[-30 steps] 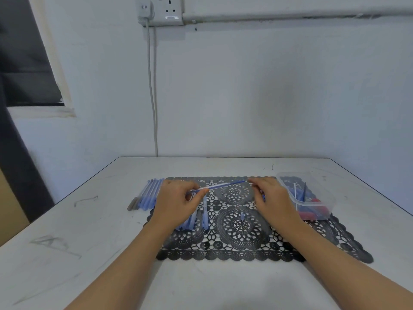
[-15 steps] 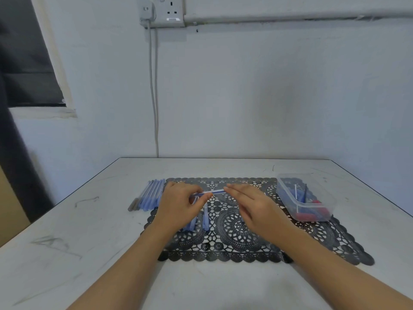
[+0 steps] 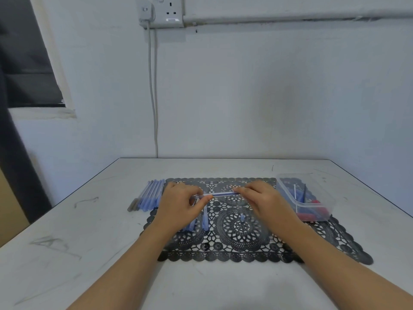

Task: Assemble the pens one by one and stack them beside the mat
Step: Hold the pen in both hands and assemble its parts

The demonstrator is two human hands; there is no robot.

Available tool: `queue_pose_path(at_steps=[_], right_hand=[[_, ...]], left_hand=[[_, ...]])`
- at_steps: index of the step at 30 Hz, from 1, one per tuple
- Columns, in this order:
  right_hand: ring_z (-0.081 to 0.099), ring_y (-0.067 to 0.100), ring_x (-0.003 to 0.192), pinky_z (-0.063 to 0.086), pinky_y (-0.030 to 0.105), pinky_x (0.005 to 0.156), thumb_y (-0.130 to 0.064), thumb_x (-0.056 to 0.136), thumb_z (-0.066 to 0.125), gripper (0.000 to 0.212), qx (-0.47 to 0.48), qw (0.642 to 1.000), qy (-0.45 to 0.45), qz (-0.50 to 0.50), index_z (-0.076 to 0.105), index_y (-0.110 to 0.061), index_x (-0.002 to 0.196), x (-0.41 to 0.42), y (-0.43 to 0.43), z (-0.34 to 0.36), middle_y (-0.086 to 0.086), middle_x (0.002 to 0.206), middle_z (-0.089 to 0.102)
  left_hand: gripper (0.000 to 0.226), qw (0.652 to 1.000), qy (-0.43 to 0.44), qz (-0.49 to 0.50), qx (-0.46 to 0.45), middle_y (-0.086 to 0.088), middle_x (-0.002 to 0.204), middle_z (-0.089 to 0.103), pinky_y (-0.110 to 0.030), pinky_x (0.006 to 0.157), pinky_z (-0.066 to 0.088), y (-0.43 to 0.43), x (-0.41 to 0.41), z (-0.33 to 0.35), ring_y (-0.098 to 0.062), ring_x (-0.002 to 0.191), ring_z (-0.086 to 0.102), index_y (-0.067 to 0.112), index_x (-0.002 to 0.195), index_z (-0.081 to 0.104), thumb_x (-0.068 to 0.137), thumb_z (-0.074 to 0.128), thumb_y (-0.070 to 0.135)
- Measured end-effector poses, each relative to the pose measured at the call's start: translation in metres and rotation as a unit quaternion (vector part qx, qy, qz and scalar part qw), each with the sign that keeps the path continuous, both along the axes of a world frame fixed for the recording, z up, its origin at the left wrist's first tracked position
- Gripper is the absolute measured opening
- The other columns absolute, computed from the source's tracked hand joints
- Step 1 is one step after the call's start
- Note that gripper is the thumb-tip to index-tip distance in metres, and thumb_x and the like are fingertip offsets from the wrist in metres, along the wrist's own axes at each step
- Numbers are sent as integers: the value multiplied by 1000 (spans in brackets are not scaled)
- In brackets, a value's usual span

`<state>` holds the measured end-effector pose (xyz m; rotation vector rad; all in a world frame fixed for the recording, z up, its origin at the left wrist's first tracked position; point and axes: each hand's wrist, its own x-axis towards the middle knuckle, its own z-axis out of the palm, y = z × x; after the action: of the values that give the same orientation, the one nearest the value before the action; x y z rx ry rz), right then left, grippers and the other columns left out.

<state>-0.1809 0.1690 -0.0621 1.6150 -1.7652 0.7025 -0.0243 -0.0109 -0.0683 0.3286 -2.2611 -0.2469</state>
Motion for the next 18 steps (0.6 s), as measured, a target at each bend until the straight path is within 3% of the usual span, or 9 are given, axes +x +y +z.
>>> queue_pose_path(at_steps=[7, 12, 18], right_hand=[[64, 23, 72, 55, 33, 64, 16, 49, 75, 47, 9, 998, 26, -55, 72, -11, 87, -9, 3, 4, 4, 80, 68], [61, 22, 67, 46, 29, 59, 17, 51, 75, 55, 9, 995, 52, -89, 73, -19, 93, -14, 8, 9, 3, 76, 66], [62, 21, 61, 50, 28, 54, 11, 50, 80, 41, 23, 989, 44, -137, 71, -15, 80, -21, 13, 11, 2, 73, 67]], left_hand=[[50, 1000, -3, 1, 5, 11, 55, 59, -26, 77, 33, -2, 0, -2, 0, 58, 52, 28, 74, 69, 81, 41, 69], [50, 1000, 7, -1, 26, 10, 55, 60, -27, 78, 38, -3, 0, -1, 0, 59, 54, 28, 75, 70, 81, 42, 69], [48, 1000, 3, 1, 23, 11, 56, 60, -30, 80, 39, -1, 2, 0, -1, 59, 54, 29, 74, 69, 80, 42, 67]])
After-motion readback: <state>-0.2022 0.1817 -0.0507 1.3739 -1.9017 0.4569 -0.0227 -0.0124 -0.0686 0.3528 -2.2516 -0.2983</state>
